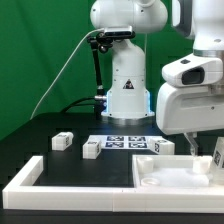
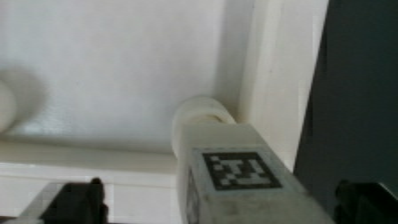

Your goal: Assemble one leg

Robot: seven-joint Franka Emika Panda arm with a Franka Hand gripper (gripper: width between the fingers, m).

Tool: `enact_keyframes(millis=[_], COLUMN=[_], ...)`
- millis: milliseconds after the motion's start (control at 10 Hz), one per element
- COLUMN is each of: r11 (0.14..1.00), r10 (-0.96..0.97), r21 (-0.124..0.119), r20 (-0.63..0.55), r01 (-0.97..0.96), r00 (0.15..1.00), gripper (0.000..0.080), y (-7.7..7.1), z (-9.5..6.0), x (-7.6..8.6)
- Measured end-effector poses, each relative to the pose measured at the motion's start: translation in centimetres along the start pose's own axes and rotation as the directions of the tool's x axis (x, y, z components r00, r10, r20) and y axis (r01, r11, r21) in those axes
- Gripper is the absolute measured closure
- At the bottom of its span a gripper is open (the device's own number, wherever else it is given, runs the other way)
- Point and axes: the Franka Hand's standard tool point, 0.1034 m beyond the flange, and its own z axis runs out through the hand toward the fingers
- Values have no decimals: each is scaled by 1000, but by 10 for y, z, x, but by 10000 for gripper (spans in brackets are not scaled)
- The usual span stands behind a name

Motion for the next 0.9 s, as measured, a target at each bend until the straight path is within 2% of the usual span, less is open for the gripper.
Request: enact_keyframes(millis=[200, 300, 500, 600, 800, 900], r11=[1000, 1000, 1000, 999, 995, 969], r10=[0, 0, 3, 39, 102, 246], r21=[0, 0, 0, 1, 4, 21], r20=[0, 0, 0, 0, -26, -46], r01=[0, 0, -3, -39, -102, -245], r00=[1000, 1000, 1000, 999, 994, 968], gripper=[173, 343, 343, 509, 509, 509], y=[0, 0, 1, 1, 2, 4], z=[0, 0, 0, 0, 0, 1], x=[0, 0, 0, 0, -1, -4])
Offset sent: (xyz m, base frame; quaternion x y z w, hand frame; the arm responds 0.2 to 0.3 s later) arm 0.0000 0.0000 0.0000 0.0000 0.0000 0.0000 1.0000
